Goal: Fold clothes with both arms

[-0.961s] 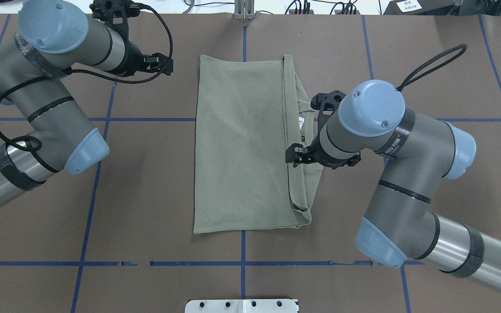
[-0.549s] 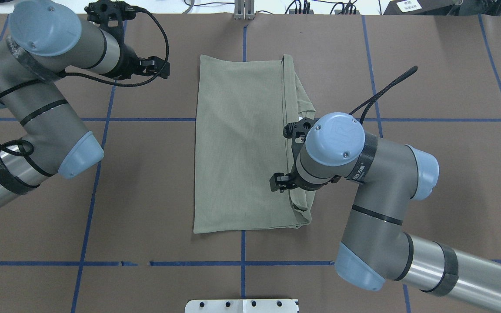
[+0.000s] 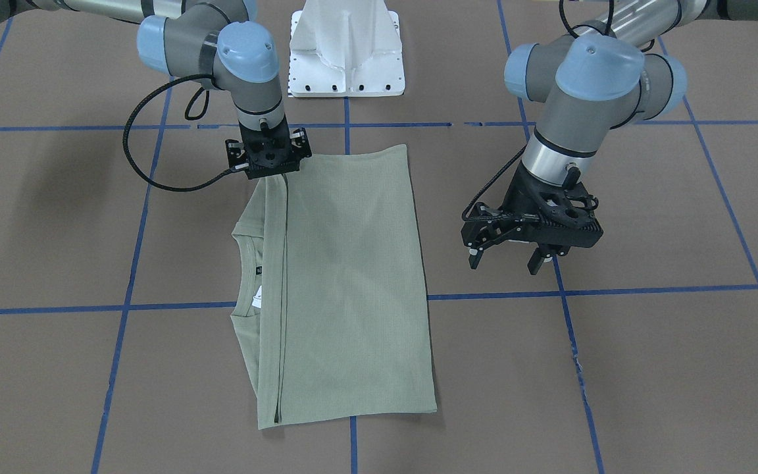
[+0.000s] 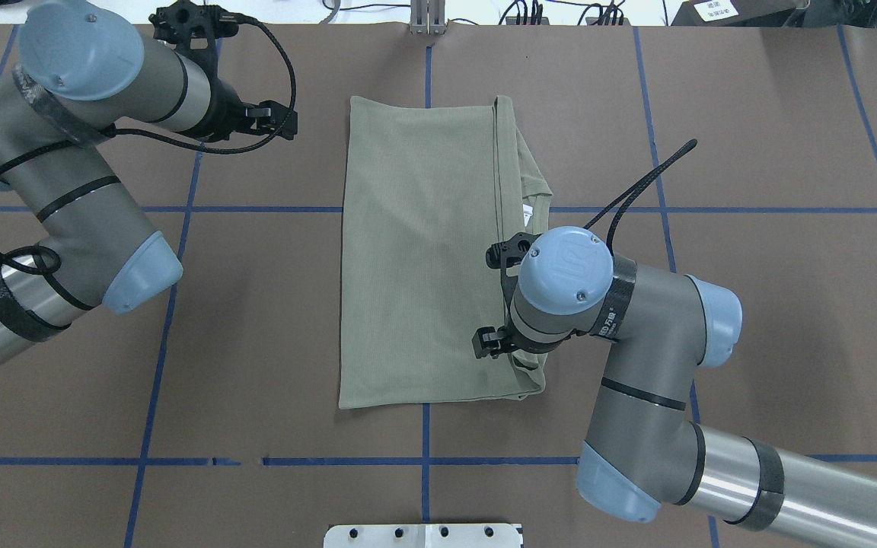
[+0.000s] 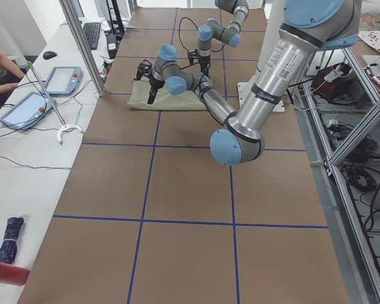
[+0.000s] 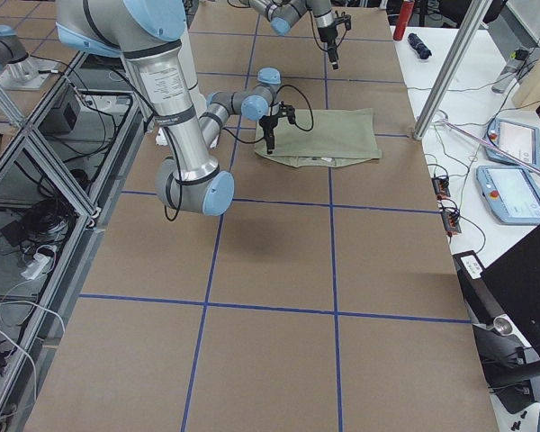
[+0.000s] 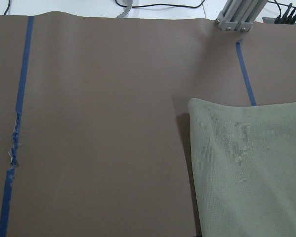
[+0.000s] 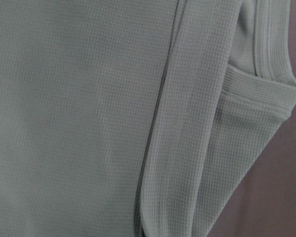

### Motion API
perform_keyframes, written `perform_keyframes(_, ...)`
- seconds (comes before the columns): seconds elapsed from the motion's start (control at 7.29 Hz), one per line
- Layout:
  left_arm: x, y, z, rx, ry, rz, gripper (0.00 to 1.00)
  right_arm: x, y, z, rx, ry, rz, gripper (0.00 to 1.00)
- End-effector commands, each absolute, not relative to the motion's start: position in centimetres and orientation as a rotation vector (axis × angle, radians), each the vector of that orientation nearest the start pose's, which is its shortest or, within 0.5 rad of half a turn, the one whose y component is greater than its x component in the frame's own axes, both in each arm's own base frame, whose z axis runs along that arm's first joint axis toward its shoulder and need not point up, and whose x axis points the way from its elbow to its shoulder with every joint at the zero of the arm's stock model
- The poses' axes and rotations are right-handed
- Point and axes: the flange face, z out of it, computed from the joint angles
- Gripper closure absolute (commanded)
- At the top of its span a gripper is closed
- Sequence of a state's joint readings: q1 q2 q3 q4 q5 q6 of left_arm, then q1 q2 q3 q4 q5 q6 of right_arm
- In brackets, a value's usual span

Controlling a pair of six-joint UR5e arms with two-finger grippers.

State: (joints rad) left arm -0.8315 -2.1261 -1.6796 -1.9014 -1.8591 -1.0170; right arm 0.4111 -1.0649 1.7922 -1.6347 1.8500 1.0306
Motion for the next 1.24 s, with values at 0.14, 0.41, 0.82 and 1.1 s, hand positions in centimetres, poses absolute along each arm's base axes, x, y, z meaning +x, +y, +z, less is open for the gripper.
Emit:
perform_keyframes(0.14,37.2,-56.4,25.1,0.428,0.929,-0.11,0.0,-54.1,-34.5,30.0,0.038,-0.692,-0.225,0.0)
perform_keyframes(0.41,37.2,-56.4,25.0,0.429,0.93,-0.109,0.0,-53.9,-34.6,30.3,0.029,-0.671,-0.222,0.0)
perform_keyframes(0.82,37.4,-56.3,24.8,0.429,0.933,-0.106,0.0,-52.9,-35.0,32.5,0.023,-0.641,-0.22,0.0)
perform_keyframes(1.1,37.5,-56.3,24.4,0.433,0.937,-0.105,0.0,-48.2,-36.2,36.6,0.037,-0.597,-0.251,0.0)
